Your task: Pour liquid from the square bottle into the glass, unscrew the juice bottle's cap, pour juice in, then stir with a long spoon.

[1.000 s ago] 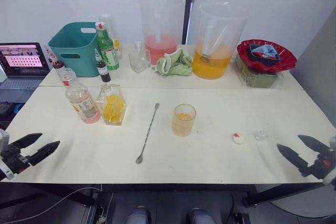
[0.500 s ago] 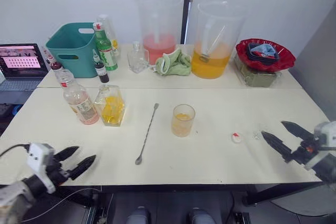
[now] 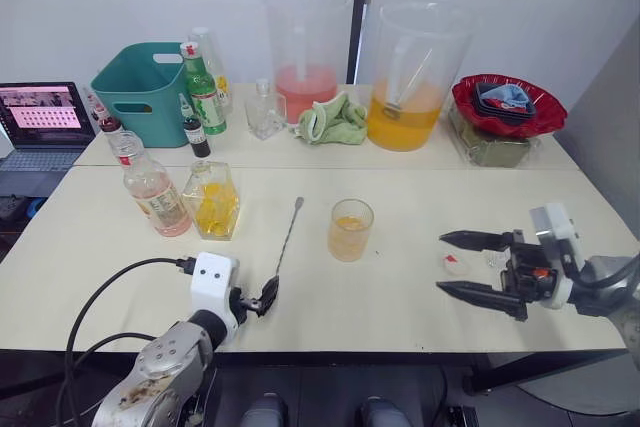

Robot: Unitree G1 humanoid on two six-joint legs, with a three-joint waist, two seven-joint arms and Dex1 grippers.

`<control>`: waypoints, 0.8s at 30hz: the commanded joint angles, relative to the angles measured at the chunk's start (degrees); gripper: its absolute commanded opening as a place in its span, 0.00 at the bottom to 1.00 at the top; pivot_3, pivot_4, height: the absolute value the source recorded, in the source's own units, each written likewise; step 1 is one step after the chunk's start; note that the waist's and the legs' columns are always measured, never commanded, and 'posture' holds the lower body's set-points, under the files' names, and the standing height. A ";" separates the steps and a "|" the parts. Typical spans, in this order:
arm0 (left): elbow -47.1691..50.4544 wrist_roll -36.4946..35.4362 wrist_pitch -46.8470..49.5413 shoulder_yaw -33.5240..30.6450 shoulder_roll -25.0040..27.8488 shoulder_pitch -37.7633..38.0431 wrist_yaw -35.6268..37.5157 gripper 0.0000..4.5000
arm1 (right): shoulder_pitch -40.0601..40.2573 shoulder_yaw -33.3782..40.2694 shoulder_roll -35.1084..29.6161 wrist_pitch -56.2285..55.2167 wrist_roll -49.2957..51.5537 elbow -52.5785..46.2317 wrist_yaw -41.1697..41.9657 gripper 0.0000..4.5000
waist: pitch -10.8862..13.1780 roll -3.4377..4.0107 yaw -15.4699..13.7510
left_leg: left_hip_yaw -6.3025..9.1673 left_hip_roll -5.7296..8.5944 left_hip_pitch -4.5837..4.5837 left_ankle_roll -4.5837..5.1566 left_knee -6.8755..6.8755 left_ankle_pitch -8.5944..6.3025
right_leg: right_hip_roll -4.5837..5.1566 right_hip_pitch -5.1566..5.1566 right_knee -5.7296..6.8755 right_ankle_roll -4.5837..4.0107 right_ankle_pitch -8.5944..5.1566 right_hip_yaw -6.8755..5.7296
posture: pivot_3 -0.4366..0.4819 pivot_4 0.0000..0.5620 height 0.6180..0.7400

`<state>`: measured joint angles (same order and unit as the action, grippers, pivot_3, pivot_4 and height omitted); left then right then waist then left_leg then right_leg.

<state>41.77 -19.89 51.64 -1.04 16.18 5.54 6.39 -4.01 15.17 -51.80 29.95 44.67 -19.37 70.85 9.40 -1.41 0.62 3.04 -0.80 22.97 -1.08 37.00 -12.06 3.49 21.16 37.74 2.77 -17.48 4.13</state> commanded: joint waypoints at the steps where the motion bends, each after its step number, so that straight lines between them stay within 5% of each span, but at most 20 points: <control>1: -2.94 3.60 3.19 4.52 0.66 -2.91 -2.16 1.00 | -0.76 0.28 -0.91 0.38 0.74 -3.61 -0.22 1.00 | 0.00 0.00 -0.20 | 0.01 0.01 0.01 0.00 0.01 0.00 | 0.01 0.00 -0.01 0.00 0.00 0.00 | 0.48 0.27 1.00; 5: -6.12 3.74 4.02 5.94 0.61 -4.62 -0.76 0.81 | -0.55 0.38 -0.14 1.94 1.82 -6.14 -2.55 1.00 | -0.01 0.03 -0.34 | 0.02 0.02 -0.01 0.00 0.00 0.00 | 0.01 -0.01 -0.01 0.00 0.00 0.00 | 0.48 0.27 1.00; 16: -9.65 2.73 0.56 6.11 5.15 -6.14 7.77 0.01 | 0.71 1.05 1.07 1.97 2.26 -7.59 -5.89 1.00 | -0.03 0.05 -0.97 | 0.01 0.02 -0.06 0.00 0.01 0.00 | 0.02 -0.10 -0.09 0.00 0.00 0.00 | 0.48 0.27 1.00; 24: -10.93 0.89 -1.86 2.42 7.31 -6.59 12.30 0.00 | 1.19 0.94 1.61 1.55 1.73 -7.64 -6.95 1.00 | -0.03 0.05 -0.78 | 0.00 -0.01 -0.04 0.00 0.00 0.00 | 0.01 -0.07 -0.10 0.00 0.00 0.00 | 0.48 0.27 1.00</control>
<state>31.20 -18.41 50.00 1.95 23.03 -1.44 17.88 -3.00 14.48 -50.26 32.59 46.21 -25.89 63.97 9.37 -1.36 -0.16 3.04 -0.80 22.93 -1.08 36.99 -12.06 3.51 21.09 37.64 2.77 -17.48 4.13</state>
